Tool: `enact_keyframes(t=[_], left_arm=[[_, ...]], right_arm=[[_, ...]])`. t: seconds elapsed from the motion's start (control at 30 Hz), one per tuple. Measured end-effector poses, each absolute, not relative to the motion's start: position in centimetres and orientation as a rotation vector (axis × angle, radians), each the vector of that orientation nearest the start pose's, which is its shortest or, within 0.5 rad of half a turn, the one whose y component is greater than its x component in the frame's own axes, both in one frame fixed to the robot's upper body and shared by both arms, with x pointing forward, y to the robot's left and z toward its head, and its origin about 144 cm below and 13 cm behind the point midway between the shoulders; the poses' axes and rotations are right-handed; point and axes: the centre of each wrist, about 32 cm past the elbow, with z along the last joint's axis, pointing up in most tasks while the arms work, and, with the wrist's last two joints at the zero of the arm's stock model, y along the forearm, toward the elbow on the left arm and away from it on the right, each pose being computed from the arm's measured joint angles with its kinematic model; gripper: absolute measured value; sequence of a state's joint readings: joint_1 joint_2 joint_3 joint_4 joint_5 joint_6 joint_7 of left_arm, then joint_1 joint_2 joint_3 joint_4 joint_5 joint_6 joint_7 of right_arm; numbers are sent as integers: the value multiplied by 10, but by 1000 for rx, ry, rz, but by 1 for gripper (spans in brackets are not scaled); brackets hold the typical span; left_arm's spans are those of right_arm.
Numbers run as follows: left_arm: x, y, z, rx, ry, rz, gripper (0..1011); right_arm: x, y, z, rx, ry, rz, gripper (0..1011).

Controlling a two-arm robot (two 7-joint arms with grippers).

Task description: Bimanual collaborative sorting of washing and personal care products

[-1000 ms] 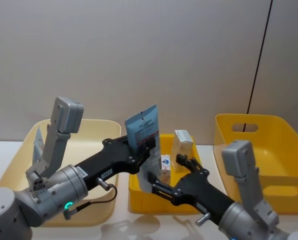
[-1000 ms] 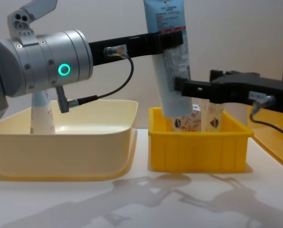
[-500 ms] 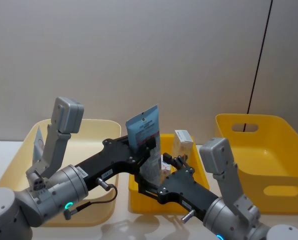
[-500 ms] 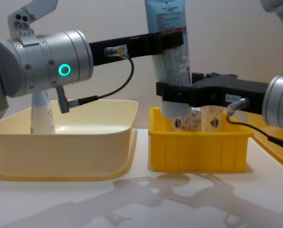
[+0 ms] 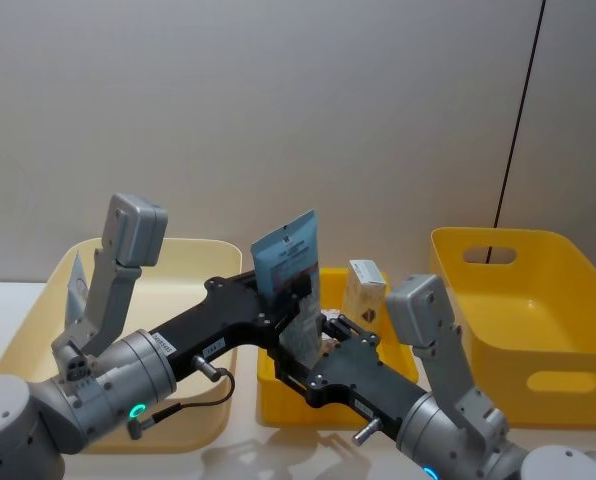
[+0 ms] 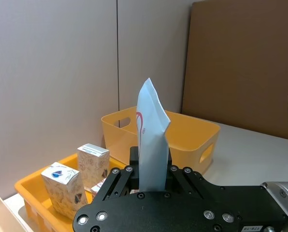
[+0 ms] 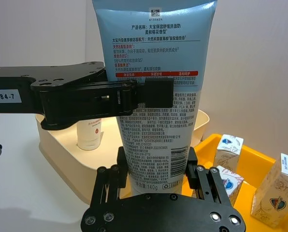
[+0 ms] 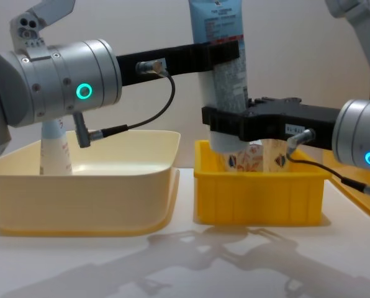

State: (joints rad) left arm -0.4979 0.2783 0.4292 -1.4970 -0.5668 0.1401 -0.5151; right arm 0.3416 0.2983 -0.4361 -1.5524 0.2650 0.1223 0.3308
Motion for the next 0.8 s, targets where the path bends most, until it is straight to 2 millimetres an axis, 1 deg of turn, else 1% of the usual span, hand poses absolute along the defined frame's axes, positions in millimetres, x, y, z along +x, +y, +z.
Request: enact_keyframes(t=[0.27,0.3,0.43,0.47,0.5,0.53,0.6,0.67,0.73,0.77,0.8], left_arm=[[559,185,1277,-177,-23,626,248],[559,185,1277,-178,-23,626,280],[559,184,1277,-178,-23,625,349],[559,184,1277,-178,-23,625,408],[559,184,1277,-178,-23,625,423],[559,185,1277,-178,-23,625,479],[559,185,1277,-178,-23,625,526],[559,185,1277,-178,-23,625,606],[559,185,1277,-178,-23,625,648],[559,185,1277,-178,-23,625,706],[559,185,1277,-178,-23,625,730]], right_arm=[[524,-183,1227,-66,-145,-844,639],[524,-183,1227,-67,-145,-844,632],[524,-183,1227,-68,-145,-843,616],[524,-182,1227,-68,-145,-843,605],[524,-182,1227,-68,-145,-844,603],[524,-182,1227,-67,-145,-845,594],[524,-183,1227,-66,-146,-849,587],[524,-183,1227,-64,-150,-858,574],[524,-183,1227,-62,-154,-867,570],[524,-184,1228,-58,-161,-877,563],[524,-184,1228,-55,-164,-884,559]])
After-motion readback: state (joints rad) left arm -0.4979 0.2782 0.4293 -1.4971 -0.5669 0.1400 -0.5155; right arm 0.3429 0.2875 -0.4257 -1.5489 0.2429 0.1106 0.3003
